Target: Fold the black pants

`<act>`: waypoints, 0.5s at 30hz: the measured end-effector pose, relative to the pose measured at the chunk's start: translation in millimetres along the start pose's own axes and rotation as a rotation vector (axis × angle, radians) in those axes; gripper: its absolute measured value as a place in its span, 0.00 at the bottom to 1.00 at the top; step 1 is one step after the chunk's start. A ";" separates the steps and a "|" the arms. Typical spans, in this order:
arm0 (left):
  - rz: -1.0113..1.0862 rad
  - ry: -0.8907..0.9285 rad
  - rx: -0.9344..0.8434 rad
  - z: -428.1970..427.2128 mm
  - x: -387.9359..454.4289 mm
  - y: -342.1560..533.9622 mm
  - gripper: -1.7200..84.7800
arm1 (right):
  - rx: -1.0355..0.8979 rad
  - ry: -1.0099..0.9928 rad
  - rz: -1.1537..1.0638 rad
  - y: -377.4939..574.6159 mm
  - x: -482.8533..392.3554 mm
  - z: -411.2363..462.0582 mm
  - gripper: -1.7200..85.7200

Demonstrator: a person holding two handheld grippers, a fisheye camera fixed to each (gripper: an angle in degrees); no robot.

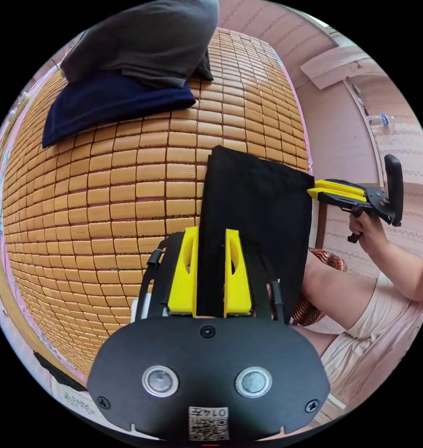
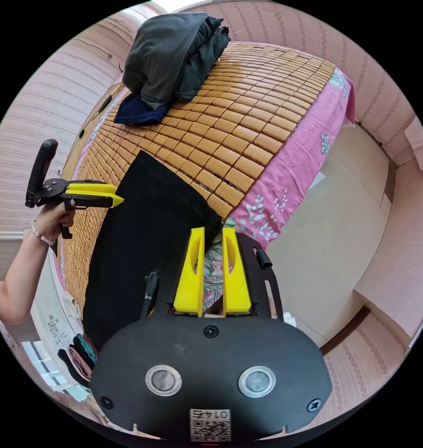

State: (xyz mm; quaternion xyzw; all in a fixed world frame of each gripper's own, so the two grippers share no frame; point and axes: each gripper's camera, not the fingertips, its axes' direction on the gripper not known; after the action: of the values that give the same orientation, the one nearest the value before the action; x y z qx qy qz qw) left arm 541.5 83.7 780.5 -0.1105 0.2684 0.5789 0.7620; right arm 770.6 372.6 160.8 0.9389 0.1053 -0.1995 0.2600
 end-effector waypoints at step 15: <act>0.028 -0.138 0.048 -59.4 23.1 -1.5 0.01 | 0.127 -0.629 0.008 -15.2 106.1 -100.4 0.03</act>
State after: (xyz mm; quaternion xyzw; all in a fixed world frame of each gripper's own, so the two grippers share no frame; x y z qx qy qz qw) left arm 530.4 73.8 718.4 -0.0482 0.2308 0.5892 0.7728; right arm 893.4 448.6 187.3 0.8459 0.0035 -0.4851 0.2216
